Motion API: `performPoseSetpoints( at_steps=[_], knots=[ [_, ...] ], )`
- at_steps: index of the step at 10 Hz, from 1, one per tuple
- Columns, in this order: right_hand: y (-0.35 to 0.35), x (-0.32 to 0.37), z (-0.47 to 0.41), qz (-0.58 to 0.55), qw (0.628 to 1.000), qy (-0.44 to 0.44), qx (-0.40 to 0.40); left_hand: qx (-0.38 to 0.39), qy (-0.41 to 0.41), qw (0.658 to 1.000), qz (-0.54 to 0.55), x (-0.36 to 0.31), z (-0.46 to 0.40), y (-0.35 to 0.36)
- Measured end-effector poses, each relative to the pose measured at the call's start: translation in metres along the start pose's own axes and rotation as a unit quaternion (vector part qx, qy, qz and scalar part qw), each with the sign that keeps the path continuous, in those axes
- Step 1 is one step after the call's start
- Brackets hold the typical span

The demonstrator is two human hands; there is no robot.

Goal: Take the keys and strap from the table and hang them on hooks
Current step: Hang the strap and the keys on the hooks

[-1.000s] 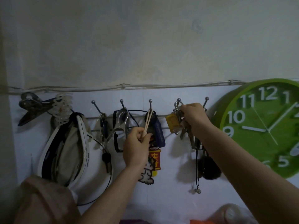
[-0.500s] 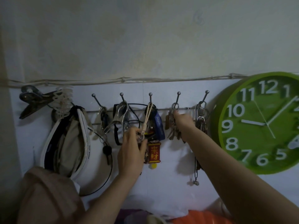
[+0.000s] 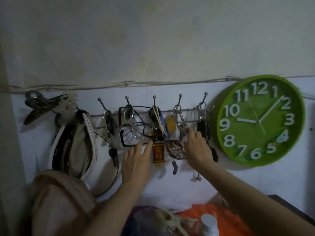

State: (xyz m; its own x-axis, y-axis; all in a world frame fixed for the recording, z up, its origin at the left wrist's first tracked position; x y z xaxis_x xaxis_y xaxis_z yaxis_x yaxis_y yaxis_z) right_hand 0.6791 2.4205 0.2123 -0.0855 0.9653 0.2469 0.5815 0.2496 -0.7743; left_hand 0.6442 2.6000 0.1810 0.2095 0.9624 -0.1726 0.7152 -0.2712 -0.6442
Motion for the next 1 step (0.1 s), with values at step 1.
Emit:
performPoseSetpoints(
  at_steps=[1],
  knots=[
    [0.0048, -0.008, 0.0321, 0.105, 0.994, -0.034, 0.017, 0.034, -0.006, 0.999, -0.03, -0.0065, 0.0127, 0.0008]
  ],
)
Point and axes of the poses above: each hand's wrist, its own z-axis away from the middle knuckle, its own y-axis out of the palm, x = y × z, the point moved 4 cm from there along -z, towards the middle knuckle, and after that the axes turned 15 degrees about z, right-handed, at the moved point
